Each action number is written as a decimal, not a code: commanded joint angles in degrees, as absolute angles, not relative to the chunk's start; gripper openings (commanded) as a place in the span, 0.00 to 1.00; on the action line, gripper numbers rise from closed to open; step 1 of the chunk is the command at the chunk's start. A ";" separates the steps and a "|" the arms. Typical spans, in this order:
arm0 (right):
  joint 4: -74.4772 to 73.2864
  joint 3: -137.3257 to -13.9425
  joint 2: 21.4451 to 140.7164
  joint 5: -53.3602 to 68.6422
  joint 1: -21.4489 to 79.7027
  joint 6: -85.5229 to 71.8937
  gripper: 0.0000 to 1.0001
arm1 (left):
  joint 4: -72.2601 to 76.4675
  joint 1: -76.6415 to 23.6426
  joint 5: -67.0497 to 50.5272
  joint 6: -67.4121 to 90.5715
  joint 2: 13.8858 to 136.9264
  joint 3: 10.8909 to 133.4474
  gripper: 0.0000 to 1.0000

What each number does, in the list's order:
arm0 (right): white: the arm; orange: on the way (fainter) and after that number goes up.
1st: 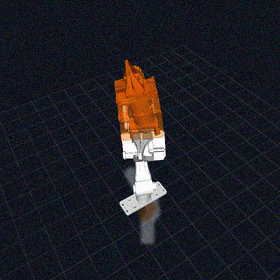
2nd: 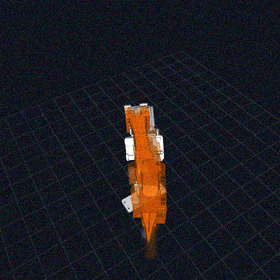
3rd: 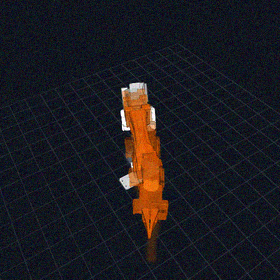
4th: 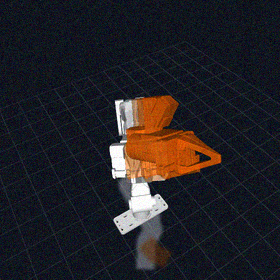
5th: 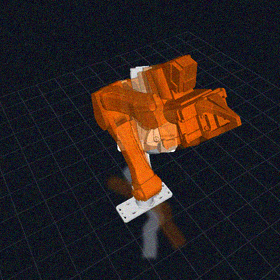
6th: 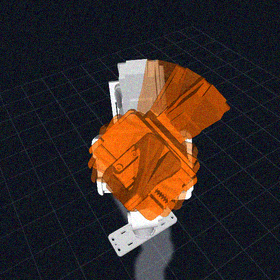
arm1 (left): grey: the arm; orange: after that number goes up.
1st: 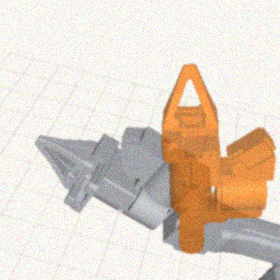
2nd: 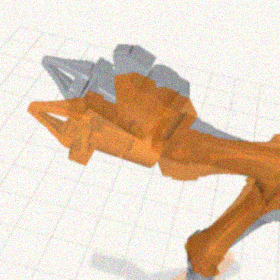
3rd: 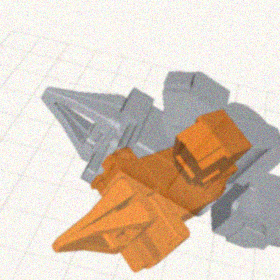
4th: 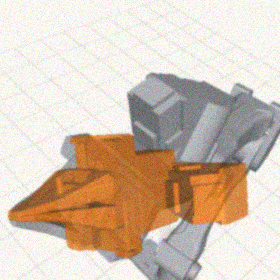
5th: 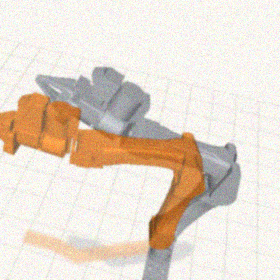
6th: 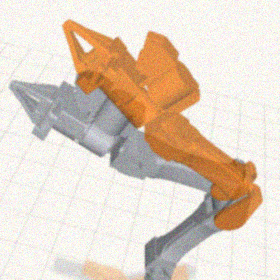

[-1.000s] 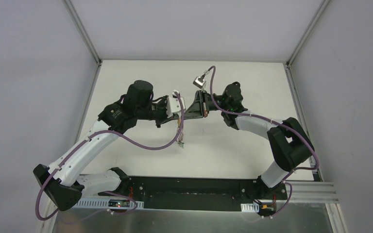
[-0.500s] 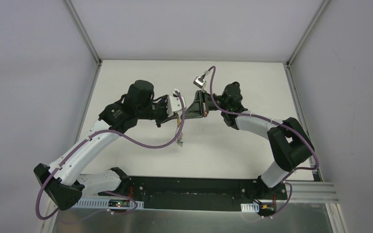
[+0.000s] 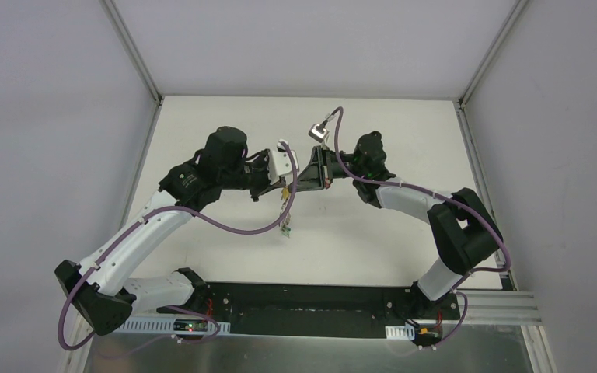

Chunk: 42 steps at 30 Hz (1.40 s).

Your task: Put the keys on the keyring

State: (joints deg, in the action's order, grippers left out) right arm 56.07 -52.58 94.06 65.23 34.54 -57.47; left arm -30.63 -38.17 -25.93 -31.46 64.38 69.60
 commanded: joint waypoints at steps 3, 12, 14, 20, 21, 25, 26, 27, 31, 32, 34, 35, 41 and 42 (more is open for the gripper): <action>58.45 -53.53 91.95 67.06 35.86 -56.45 0.00 | -27.54 -37.89 -25.28 -31.31 64.58 71.08 0.00; 48.79 -54.46 89.72 67.11 33.88 -49.47 0.00 | -29.57 -37.88 -25.18 -33.76 62.62 69.47 0.00; 42.17 -55.37 88.92 66.78 33.83 -43.46 0.00 | -31.20 -37.88 -26.92 -34.78 62.46 69.60 0.00; 35.42 -55.69 87.97 66.14 33.84 -37.64 0.00 | -34.65 -37.97 -32.48 -37.52 62.98 68.56 0.00; 35.30 -55.64 87.91 66.29 33.84 -37.35 0.00 | -34.37 -37.97 -32.32 -37.28 63.06 68.48 0.00; 34.11 -55.42 87.48 66.44 33.84 -35.28 0.03 | -34.01 -37.99 -32.40 -35.96 63.23 69.49 0.00; 33.54 -55.38 87.24 66.59 33.84 -34.55 0.05 | -34.27 -37.97 -32.55 -35.81 63.44 69.95 0.00; 32.74 -55.37 87.00 66.74 33.86 -33.41 0.08 | -34.46 -37.97 -32.76 -35.65 63.53 70.29 0.00; 28.06 -55.29 85.40 67.19 33.42 -27.04 0.28 | -36.03 -37.97 -34.38 -36.02 63.84 71.27 0.00; 26.59 -55.40 84.87 67.42 33.14 -25.22 0.31 | -36.63 -37.97 -34.72 -36.48 63.74 71.54 0.00; 22.94 -55.75 83.82 68.01 32.64 -21.28 0.47 | -38.23 -37.97 -35.57 -37.38 63.78 72.65 0.00; 20.76 -56.13 83.31 68.20 32.38 -19.47 0.50 | -38.90 -37.97 -35.94 -37.76 63.80 73.20 0.00; 5.22 -59.69 81.29 66.88 31.75 -1.57 0.58 | -43.31 -37.97 -37.80 -36.63 64.79 77.97 0.00; 3.60 -60.18 81.11 66.15 31.76 0.24 0.59 | -43.91 -37.97 -38.29 -36.08 65.03 78.64 0.00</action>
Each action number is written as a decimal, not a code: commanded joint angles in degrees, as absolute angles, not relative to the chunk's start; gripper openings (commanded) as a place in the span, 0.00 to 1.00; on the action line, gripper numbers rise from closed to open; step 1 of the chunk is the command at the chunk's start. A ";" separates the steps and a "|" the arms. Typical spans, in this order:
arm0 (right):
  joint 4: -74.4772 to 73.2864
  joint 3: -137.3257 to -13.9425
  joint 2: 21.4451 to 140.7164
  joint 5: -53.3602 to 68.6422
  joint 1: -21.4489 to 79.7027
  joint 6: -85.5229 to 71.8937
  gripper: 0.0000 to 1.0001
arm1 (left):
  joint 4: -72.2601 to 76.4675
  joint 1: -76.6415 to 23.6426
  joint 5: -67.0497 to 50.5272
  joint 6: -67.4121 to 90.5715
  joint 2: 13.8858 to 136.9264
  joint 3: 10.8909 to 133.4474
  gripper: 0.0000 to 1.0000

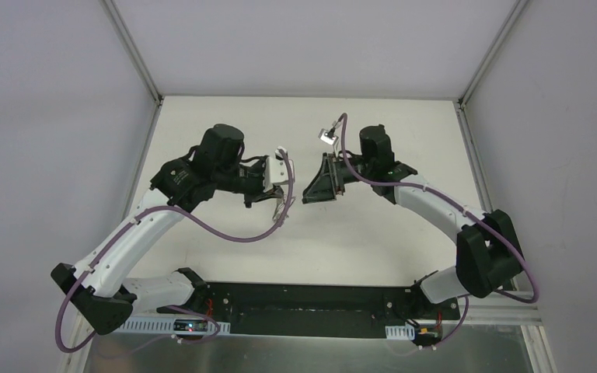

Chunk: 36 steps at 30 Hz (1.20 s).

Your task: Put the keys on the keyring

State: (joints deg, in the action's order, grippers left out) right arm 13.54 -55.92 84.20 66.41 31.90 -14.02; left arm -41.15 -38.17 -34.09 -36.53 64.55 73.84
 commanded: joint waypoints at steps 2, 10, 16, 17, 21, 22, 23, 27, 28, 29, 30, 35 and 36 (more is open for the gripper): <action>1.08 -60.98 80.68 64.84 31.82 3.77 0.62 | -45.01 -37.97 -39.85 -35.39 65.45 79.61 0.00; -10.46 -64.86 79.66 61.58 32.20 17.48 0.69 | -45.03 -37.95 -44.49 -33.51 66.14 80.51 0.00; -13.19 -64.96 78.07 62.59 33.58 19.29 0.70 | -42.82 -37.97 -43.90 -29.91 67.28 81.03 0.00; -13.22 -64.89 77.73 62.72 33.57 18.88 0.70 | -42.21 -37.97 -43.41 -29.12 67.51 81.04 0.00; -12.63 -64.51 76.47 63.00 33.59 16.90 0.70 | -40.36 -37.97 -41.54 -25.95 68.31 81.34 0.00; -12.43 -64.58 76.27 63.03 33.60 16.35 0.70 | -40.07 -37.97 -40.96 -25.27 68.39 81.45 0.00; -12.19 -64.60 76.14 63.02 33.59 15.83 0.70 | -39.86 -37.97 -40.47 -24.66 68.52 81.60 0.00; -11.11 -64.23 75.85 62.24 33.58 14.37 0.70 | -39.60 -37.97 -38.06 -22.04 69.29 82.69 0.00; -10.94 -64.18 75.89 61.76 33.57 14.29 0.70 | -39.59 -37.97 -37.64 -21.43 69.49 83.01 0.00; -10.78 -64.04 75.93 61.24 33.62 14.20 0.70 | -39.50 -37.97 -37.28 -20.75 69.58 83.27 0.00; -10.58 -63.88 75.96 60.77 33.60 14.23 0.70 | -39.47 -37.97 -37.11 -20.14 69.73 83.50 0.00; -9.63 -63.06 75.61 60.04 33.50 14.37 0.70 | -38.19 -37.97 -37.77 -16.97 70.00 83.38 0.00; -9.65 -62.96 75.52 59.95 33.43 14.49 0.70 | -37.84 -37.97 -37.98 -16.41 70.03 83.21 0.00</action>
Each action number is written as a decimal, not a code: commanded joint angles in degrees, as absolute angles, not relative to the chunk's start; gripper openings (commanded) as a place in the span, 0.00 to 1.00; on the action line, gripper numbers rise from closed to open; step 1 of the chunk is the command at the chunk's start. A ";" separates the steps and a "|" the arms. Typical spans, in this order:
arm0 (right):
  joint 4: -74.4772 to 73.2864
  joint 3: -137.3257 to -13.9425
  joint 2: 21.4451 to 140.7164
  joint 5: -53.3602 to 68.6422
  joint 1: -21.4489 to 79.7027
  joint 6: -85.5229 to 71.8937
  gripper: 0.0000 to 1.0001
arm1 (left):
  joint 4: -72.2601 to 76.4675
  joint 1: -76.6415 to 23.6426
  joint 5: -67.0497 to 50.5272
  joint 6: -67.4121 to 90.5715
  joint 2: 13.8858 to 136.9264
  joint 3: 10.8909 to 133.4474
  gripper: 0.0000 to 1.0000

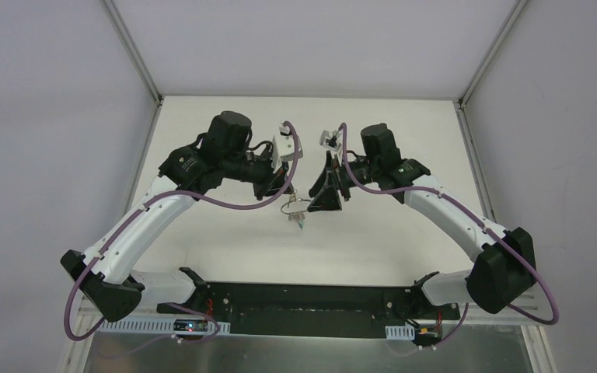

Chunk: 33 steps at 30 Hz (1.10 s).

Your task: Put the keys on the keyring

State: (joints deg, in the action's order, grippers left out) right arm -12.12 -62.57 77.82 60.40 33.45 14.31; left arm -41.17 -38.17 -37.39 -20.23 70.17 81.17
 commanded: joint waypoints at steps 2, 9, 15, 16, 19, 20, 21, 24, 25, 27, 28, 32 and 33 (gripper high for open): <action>-9.67 -62.78 75.37 59.97 33.37 14.67 0.70 | -37.16 -37.97 -38.00 -15.20 70.12 82.86 0.00; -10.30 -62.14 75.24 58.22 32.84 16.94 0.71 | -36.15 -37.97 -39.97 -13.56 70.49 82.34 0.00; -11.39 -62.29 74.76 58.05 32.75 18.36 0.70 | -34.97 -37.97 -39.85 -11.50 70.43 81.56 0.00; -11.46 -62.24 74.71 58.38 32.72 18.43 0.71 | -34.72 -37.97 -39.71 -10.99 70.48 81.56 0.00; -11.87 -62.14 74.41 59.10 32.77 18.71 0.70 | -33.87 -37.97 -38.43 -9.12 70.79 81.54 0.00; -11.88 -62.02 74.30 59.25 32.80 18.72 0.70 | -33.70 -37.97 -38.20 -8.85 70.95 81.63 0.00; -11.87 -61.97 74.34 59.49 32.79 18.72 0.70 | -33.67 -37.97 -37.93 -8.49 71.22 81.76 0.00; -10.82 -61.39 74.93 59.12 33.35 18.29 0.64 | -33.50 -37.97 -38.03 -7.53 71.94 82.38 0.00; -10.75 -61.31 75.31 59.07 33.59 18.28 0.62 | -33.41 -37.97 -38.14 -7.16 72.17 82.58 0.00; -10.13 -60.98 76.11 58.36 34.33 18.28 0.56 | -33.31 -37.97 -38.20 -6.78 72.45 82.91 0.00; -9.70 -60.73 76.45 57.64 34.59 18.28 0.53 | -33.31 -37.97 -38.25 -6.66 72.47 83.03 0.00; -8.98 -60.64 77.68 56.98 35.10 17.93 0.46 | -33.31 -37.92 -38.45 -6.67 72.36 82.84 0.00; -8.96 -60.68 77.77 56.84 35.24 18.01 0.45 | -33.27 -37.92 -38.45 -6.60 72.29 82.76 0.00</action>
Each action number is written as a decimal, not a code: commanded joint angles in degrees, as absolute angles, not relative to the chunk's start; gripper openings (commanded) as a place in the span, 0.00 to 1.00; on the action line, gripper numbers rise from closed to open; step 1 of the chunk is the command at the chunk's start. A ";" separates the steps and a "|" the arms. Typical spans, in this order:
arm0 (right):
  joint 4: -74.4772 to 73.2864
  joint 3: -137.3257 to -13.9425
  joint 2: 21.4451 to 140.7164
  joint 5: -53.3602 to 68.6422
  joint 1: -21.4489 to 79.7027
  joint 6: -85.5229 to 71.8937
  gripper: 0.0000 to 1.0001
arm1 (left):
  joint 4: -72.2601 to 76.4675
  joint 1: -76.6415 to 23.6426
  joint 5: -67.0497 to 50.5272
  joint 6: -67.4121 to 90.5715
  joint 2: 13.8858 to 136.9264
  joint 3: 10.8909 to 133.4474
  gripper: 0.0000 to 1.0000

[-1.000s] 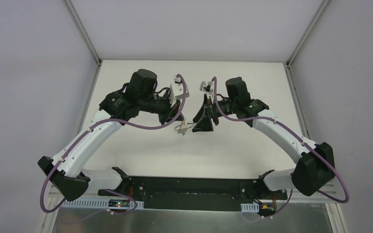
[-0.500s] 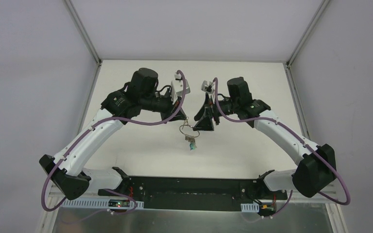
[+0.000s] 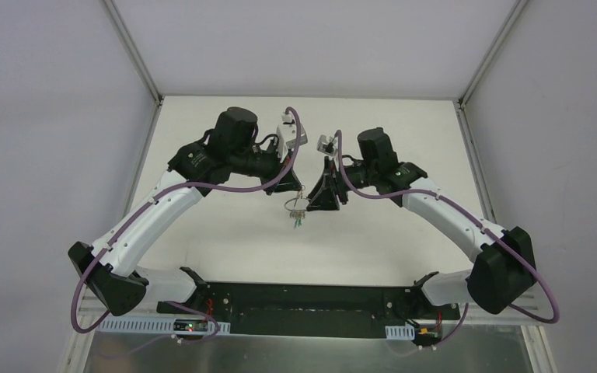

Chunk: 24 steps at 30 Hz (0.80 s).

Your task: Put the keys on the keyring

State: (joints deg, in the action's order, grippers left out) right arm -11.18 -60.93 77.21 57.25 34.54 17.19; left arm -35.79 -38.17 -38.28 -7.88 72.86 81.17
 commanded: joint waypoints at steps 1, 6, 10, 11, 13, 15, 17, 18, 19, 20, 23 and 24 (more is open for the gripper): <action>-8.94 -60.65 77.88 56.55 35.32 18.14 0.43 | -33.23 -37.91 -38.35 -6.69 72.27 82.65 0.00; -9.47 -60.58 77.55 56.10 35.35 18.95 0.21 | -33.22 -37.81 -38.08 -6.98 71.99 82.55 0.00; -11.58 -61.45 76.66 55.64 34.55 20.12 0.02 | -34.19 -37.50 -37.06 -8.61 71.28 82.11 0.00; -12.01 -61.72 76.30 55.57 34.12 20.45 0.00 | -34.39 -37.34 -36.80 -9.22 71.02 81.78 0.00; -13.27 -62.34 75.44 55.70 33.33 21.08 0.00 | -34.81 -36.83 -36.09 -10.28 70.43 81.02 0.00; -14.74 -63.14 74.45 55.60 32.85 21.89 0.00 | -35.42 -36.34 -35.84 -11.77 69.83 80.38 0.00; -16.46 -64.02 73.57 54.64 32.72 23.06 0.00 | -37.05 -36.13 -35.84 -13.60 69.90 80.73 0.00; -17.31 -64.33 73.38 53.70 32.72 23.78 0.00 | -38.15 -36.12 -35.93 -14.69 70.06 81.14 0.00; -17.90 -64.55 73.29 52.34 32.71 24.26 0.00 | -39.32 -36.12 -36.00 -15.59 70.31 81.71 0.00; -18.39 -64.71 73.08 50.60 32.72 24.82 0.00 | -40.66 -36.12 -36.12 -16.48 70.63 82.45 0.00; -19.71 -65.02 72.76 47.49 32.70 26.56 0.00 | -44.85 -36.12 -35.74 -19.41 71.87 84.49 0.00; -19.89 -65.04 72.58 47.39 32.70 26.62 0.00 | -45.74 -36.12 -35.31 -20.03 72.24 84.88 0.00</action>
State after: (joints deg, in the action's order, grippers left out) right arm -17.47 -62.28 74.78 51.05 32.86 23.16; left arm -40.40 -36.62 -35.44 -15.03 72.12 81.14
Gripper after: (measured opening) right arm 0.034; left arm 0.007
